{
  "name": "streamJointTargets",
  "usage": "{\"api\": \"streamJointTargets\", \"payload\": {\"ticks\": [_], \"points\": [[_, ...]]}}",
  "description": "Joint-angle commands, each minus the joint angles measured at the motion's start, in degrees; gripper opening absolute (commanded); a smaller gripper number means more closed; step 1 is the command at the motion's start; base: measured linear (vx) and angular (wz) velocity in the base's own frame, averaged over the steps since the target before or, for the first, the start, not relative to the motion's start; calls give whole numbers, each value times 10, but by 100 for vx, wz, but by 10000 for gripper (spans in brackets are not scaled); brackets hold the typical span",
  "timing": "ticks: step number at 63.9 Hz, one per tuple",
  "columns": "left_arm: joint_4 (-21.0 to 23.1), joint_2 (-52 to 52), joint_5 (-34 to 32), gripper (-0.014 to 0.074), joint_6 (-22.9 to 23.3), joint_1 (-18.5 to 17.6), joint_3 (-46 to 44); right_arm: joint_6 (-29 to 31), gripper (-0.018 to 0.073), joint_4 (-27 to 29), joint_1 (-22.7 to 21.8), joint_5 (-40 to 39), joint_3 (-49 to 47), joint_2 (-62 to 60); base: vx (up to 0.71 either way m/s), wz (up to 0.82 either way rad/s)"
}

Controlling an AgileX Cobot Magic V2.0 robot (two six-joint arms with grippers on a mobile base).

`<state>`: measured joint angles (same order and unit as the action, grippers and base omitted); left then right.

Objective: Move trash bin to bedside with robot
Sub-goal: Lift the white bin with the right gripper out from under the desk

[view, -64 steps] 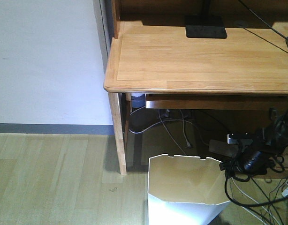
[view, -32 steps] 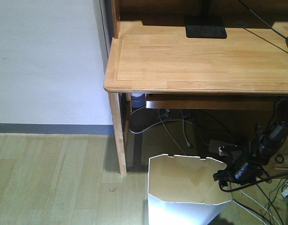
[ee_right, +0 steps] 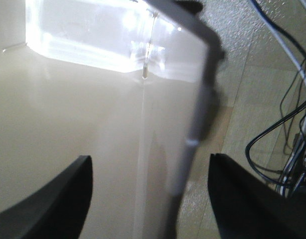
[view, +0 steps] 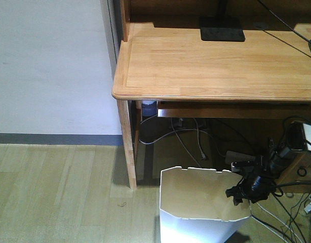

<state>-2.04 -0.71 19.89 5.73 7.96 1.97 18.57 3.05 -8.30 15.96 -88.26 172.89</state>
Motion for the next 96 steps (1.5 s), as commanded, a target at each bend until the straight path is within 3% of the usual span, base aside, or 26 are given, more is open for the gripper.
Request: {"api": "streamJointTargets", "payload": {"ticks": [1, 6, 14, 22, 28, 43, 51, 60, 68, 96], "points": [[1, -8, -38, -6, 2, -2, 2, 7, 393, 4, -3, 51, -38, -18, 0, 0], [1, -8, -38, -6, 2, -2, 2, 7, 277, 24, -3, 65, -48, -16, 0, 0], [1, -8, -38, -6, 2, -2, 2, 22, -20, 77, -3, 60, -43, -26, 0, 0], [1, -8, -38, -6, 2, -2, 2, 75, -12, 154, -3, 70, -43, -37, 0, 0], [1, -8, -38, -6, 2, -2, 2, 155, -11, 229, -3, 77, -30, -54, 0, -1], [1, -8, -38, -6, 2, -2, 2, 425, -8, 474, -3, -28, 117, -151, 0, 0], [1, -8, -38, -6, 2, -2, 2, 564, -7, 573, -5, 14, 162, -195, 0, 0], [1, -8, -38, -6, 2, -2, 2, 642, -6, 668, -20, 91, 204, -246, 0, 0], [1, -8, -38, -6, 2, -2, 2, 668, -6, 691, -31, 112, 243, -294, 0, 0], [1, -8, -38, -6, 2, -2, 2, 669, -6, 643, -55, 164, 373, -457, 0, 0]]}}
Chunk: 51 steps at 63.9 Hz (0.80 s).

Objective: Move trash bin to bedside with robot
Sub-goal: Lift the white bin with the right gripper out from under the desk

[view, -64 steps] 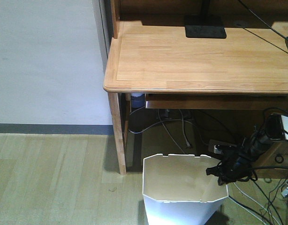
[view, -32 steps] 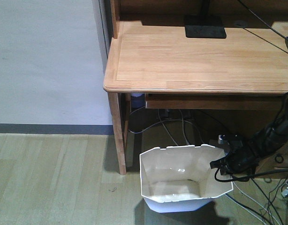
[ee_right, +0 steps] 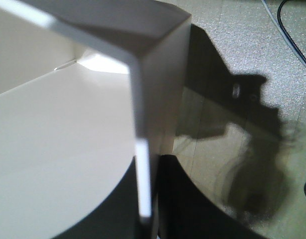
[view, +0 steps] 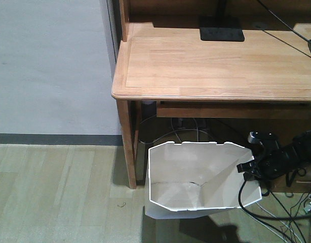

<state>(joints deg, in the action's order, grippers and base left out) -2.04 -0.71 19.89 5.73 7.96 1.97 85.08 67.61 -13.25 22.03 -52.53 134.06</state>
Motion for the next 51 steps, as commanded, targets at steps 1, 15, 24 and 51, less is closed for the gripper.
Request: {"api": "streamJointTargets", "payload": {"ticks": [1, 15, 24, 51], "points": [[1, -8, -38, -6, 2, -2, 2, 4, -6, -4, -7, 106, 20, -73, 0, 0], [1, -8, -38, -6, 2, -2, 2, 1, -6, -6, -7, 144, 39, -106, 0, 0], [1, -8, -38, -6, 2, -2, 2, -1, -6, -4, -7, 162, 39, -106, 0, 0], [1, -8, -38, -6, 2, -2, 2, -1, -6, -4, -7, 170, 39, -106, 0, 0]]}}
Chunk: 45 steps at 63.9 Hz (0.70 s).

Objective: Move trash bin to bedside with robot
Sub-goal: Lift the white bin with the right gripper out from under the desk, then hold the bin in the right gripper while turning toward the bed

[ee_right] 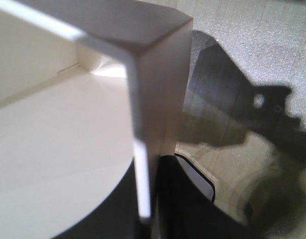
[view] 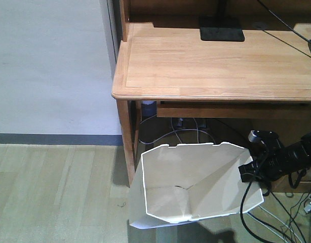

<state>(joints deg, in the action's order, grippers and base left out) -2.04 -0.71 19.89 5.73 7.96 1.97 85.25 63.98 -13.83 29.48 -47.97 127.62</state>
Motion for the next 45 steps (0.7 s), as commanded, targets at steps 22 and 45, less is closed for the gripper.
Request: {"api": "streamJointTargets", "payload": {"ticks": [22, 45], "points": [[1, -8, -38, -6, 2, -2, 2, -1, -6, 32, -2, 96, -7, -41, 0, 0], [1, -8, -38, -6, 2, -2, 2, -1, -6, 32, -2, 96, -7, -41, -2, 6]]}}
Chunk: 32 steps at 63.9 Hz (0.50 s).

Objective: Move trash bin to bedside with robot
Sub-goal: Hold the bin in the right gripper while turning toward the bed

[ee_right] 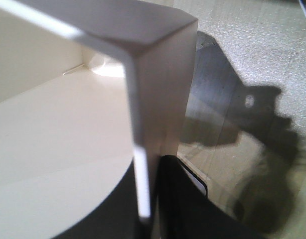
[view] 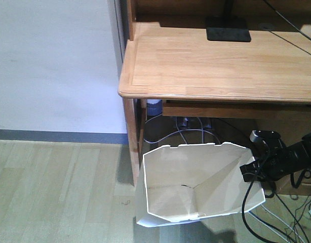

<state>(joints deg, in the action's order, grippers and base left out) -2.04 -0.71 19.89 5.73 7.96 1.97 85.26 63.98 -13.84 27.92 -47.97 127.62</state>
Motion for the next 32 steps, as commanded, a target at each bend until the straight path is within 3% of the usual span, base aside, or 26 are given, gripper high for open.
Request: {"api": "streamJointTargets", "payload": {"ticks": [1, 32], "points": [[1, -8, -38, -6, 2, -2, 2, -1, -6, 32, -1, 112, -7, -41, -5, 16], [1, -8, -38, -6, 2, -2, 2, -1, -6, 32, -1, 111, -7, -41, -8, 35]]}}
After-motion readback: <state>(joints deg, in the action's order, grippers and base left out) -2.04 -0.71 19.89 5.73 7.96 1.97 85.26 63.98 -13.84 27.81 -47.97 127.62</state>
